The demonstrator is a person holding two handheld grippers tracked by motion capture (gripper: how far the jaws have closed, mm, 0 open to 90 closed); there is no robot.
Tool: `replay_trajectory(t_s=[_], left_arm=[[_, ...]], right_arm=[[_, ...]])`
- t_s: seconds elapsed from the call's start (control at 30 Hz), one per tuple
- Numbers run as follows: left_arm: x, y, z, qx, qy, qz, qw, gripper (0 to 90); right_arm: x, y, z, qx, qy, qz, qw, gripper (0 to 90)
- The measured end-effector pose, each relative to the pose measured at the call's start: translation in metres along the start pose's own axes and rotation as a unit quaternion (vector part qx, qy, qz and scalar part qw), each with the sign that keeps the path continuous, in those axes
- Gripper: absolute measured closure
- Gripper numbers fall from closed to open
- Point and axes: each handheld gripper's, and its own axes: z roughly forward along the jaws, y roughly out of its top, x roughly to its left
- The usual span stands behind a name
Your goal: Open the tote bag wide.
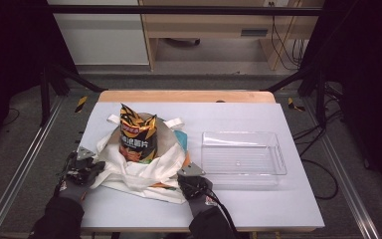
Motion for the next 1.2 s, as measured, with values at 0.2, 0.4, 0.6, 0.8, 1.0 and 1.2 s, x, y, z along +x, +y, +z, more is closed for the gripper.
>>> replay_trajectory(t_s=[0.2, 0.4, 0.6, 0.8, 1.0, 1.2], left_arm=[[0.005, 0.006, -0.018, -0.053, -0.001, -0.025, 0.9983, 73.3], [0.001, 0.013, -0.032, -0.081, 0.011, -0.019, 0.9965, 63.6], [-0.001, 0.021, -0.05, -0.121, 0.017, -0.022, 0.9923, 54.9], [-0.007, 0.028, -0.062, -0.148, 0.003, -0.033, 0.9885, 46.6], [-0.015, 0.035, -0.065, -0.151, -0.003, -0.024, 0.9882, 41.6], [-0.025, 0.042, -0.069, -0.162, -0.008, -0.019, 0.9866, 37.9]], right_arm=[[0.004, 0.005, -0.016, -0.03, 0.011, 0.003, 0.9995, 82.1], [0.007, 0.019, -0.032, -0.065, 0.039, 0.0, 0.9971, 76.0], [0.009, 0.038, -0.046, -0.098, 0.069, 0.009, 0.9928, 68.5], [0.006, 0.055, -0.054, -0.116, 0.073, 0.012, 0.9905, 63.8], [-0.006, 0.07, -0.057, -0.128, 0.073, 0.025, 0.9887, 59.8], [-0.017, 0.083, -0.059, -0.137, 0.067, 0.038, 0.9875, 57.7]])
